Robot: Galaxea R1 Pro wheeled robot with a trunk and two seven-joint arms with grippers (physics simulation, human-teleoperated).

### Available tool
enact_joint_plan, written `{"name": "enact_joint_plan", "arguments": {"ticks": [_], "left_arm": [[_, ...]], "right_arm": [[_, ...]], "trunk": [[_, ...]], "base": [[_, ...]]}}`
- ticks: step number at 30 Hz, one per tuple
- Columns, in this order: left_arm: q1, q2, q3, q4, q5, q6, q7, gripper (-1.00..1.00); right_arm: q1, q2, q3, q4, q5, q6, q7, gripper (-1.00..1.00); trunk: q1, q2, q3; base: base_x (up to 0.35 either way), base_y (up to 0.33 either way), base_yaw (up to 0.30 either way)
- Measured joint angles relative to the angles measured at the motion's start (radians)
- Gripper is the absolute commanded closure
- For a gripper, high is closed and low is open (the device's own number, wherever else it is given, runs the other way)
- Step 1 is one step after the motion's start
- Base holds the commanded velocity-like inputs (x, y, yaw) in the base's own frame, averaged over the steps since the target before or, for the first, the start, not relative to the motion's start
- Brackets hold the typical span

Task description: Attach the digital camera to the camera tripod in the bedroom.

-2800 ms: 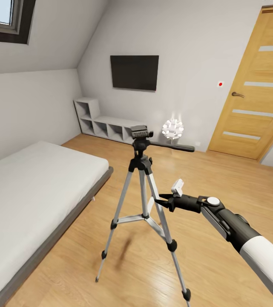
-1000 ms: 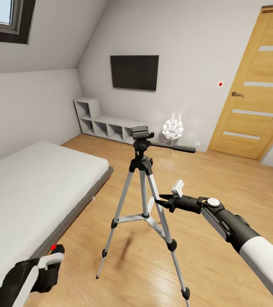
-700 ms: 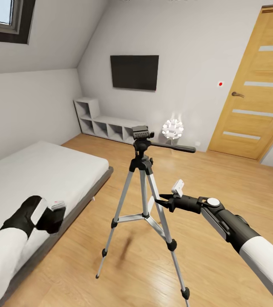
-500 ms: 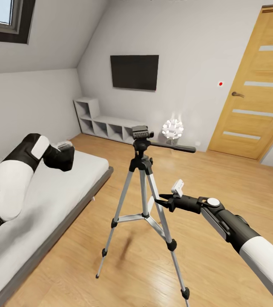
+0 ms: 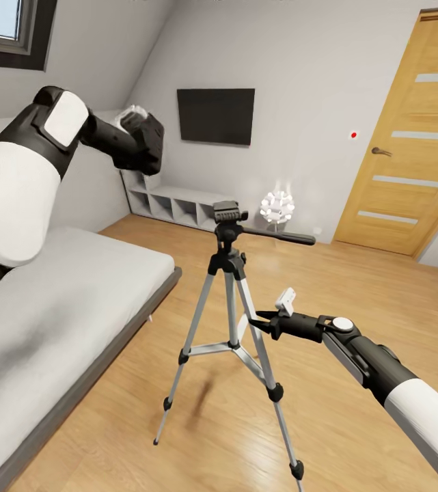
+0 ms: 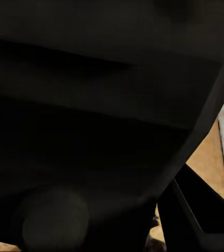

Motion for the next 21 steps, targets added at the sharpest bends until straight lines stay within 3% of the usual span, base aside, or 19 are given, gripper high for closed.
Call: {"name": "enact_joint_plan", "arguments": {"ticks": [2, 4, 5, 6, 7, 8, 9, 10, 13, 17, 21], "left_arm": [[-0.014, -0.022, -0.024, -0.001, -0.011, 0.000, -0.079, 1.00], [-0.021, -0.041, -0.074, -0.003, -0.023, -0.005, -0.156, 1.00], [-0.026, -0.054, -0.255, -0.027, -0.062, -0.043, -0.322, 1.00], [-0.026, -0.064, -0.300, -0.033, -0.016, -0.048, -0.356, 1.00], [-0.027, -0.064, -0.379, -0.037, -0.049, -0.077, -0.413, 1.00], [-0.027, -0.064, -0.447, -0.038, -0.043, -0.099, -0.465, 1.00], [-0.027, -0.061, -0.547, -0.037, -0.038, -0.133, -0.573, 1.00], [-0.027, -0.060, -0.561, -0.036, -0.054, -0.144, -0.595, 1.00], [-0.027, -0.051, -0.589, -0.034, -0.051, -0.157, -0.660, 1.00], [-0.027, -0.046, -0.603, -0.028, -0.053, -0.161, -0.694, 1.00], [-0.026, -0.054, -0.607, -0.031, -0.057, -0.161, -0.690, 1.00]], "right_arm": [[0.000, 0.000, 0.000, 0.000, -0.001, 0.000, 0.000, 1.00], [0.000, 0.000, 0.000, 0.001, -0.002, 0.000, -0.001, 1.00], [0.000, 0.000, -0.001, -0.001, 0.002, 0.000, 0.001, 1.00], [0.000, 0.000, -0.001, 0.003, -0.004, 0.000, 0.000, 1.00], [0.000, 0.000, -0.001, 0.001, -0.002, 0.000, 0.000, 1.00], [0.000, 0.000, 0.000, 0.000, 0.000, 0.000, 0.001, 1.00], [0.000, 0.000, 0.000, 0.000, -0.001, 0.000, 0.000, 1.00], [0.000, 0.000, 0.000, 0.001, -0.001, 0.000, 0.000, 1.00], [0.000, 0.000, 0.000, 0.001, -0.001, 0.000, 0.000, 1.00], [0.000, 0.000, 0.000, 0.000, -0.001, 0.000, 0.000, 1.00], [0.000, 0.000, 0.000, 0.001, 0.000, 0.000, 0.001, 1.00]], "trunk": [[0.000, 0.000, 0.000], [0.000, 0.000, 0.000], [0.000, 0.000, 0.000], [0.000, 0.000, 0.000], [0.000, 0.000, 0.000], [0.000, 0.000, 0.000], [0.000, 0.000, 0.000], [0.000, 0.000, 0.000], [0.000, 0.000, 0.000], [0.000, 0.000, 0.000], [0.000, 0.000, 0.000]], "base": [[0.000, 0.000, 0.000], [0.000, 0.000, 0.000], [0.000, 0.000, 0.000], [0.000, 0.000, 0.000], [0.000, 0.000, 0.000], [0.000, 0.000, 0.000], [0.000, 0.000, 0.000], [0.000, 0.000, 0.000], [0.000, 0.000, 0.000], [0.000, 0.000, 0.000], [0.000, 0.000, 0.000]]}}
